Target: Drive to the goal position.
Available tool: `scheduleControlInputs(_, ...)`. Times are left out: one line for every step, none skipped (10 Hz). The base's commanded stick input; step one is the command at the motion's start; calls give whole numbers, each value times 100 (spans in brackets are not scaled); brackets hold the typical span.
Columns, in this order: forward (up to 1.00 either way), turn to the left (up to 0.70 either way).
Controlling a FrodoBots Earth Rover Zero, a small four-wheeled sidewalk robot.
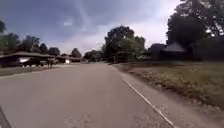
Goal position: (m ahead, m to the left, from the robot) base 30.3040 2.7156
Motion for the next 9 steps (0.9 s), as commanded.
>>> scheduleControlInputs(70,3)
scheduleControlInputs(70,3)
scheduleControlInputs(70,3)
scheduleControlInputs(70,3)
scheduleControlInputs(70,3)
scheduleControlInputs(70,3)
scheduleControlInputs(70,3)
scheduleControlInputs(70,3)
scheduleControlInputs(70,3)
